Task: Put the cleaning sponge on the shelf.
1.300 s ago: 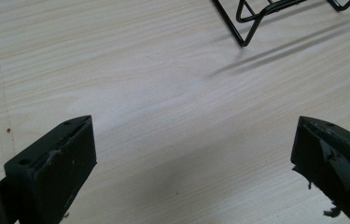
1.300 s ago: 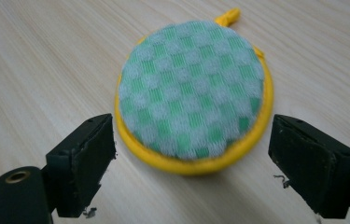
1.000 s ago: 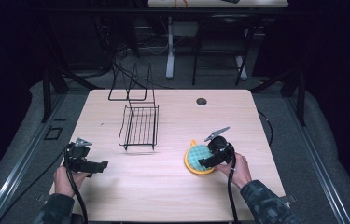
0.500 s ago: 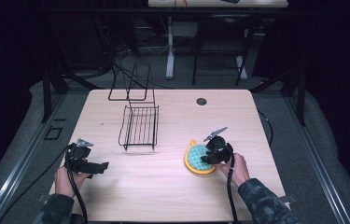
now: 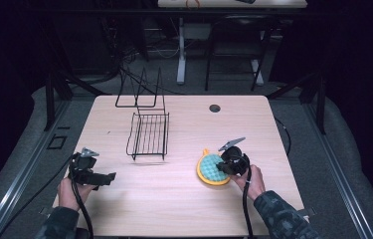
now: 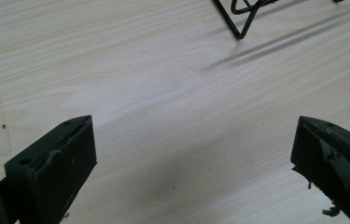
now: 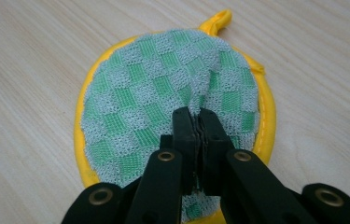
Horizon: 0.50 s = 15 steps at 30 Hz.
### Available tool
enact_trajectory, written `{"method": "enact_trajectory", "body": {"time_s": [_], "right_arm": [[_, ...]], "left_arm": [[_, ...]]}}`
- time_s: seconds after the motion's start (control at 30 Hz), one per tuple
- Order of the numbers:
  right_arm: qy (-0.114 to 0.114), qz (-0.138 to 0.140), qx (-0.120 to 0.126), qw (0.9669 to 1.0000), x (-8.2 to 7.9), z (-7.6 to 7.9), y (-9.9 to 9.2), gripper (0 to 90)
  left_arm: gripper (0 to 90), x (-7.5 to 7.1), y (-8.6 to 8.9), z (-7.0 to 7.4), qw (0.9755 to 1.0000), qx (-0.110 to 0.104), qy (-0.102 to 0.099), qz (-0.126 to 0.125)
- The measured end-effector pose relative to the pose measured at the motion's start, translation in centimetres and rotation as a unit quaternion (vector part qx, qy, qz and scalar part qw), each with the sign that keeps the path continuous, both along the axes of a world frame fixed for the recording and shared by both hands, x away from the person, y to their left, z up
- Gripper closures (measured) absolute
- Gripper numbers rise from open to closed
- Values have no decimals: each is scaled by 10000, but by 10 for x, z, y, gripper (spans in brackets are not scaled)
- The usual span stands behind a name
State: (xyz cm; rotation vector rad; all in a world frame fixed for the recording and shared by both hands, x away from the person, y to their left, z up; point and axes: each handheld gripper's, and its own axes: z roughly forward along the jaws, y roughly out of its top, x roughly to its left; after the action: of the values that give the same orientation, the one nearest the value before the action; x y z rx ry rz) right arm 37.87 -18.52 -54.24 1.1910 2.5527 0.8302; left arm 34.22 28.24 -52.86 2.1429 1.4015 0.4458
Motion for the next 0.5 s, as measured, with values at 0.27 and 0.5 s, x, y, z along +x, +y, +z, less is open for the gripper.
{"method": "enact_trajectory", "body": {"time_s": [0.27, 0.5], "right_arm": [[-173, 70, 50, 9998, -3, 11, -2, 880], [-317, -14, 194, 9993, -7, 23, -7, 880]], "left_arm": [[3, 2, 2, 0, 10000, -8, 20, -37], [3, 2, 2, 0, 10000, -58, 5, -14]]}}
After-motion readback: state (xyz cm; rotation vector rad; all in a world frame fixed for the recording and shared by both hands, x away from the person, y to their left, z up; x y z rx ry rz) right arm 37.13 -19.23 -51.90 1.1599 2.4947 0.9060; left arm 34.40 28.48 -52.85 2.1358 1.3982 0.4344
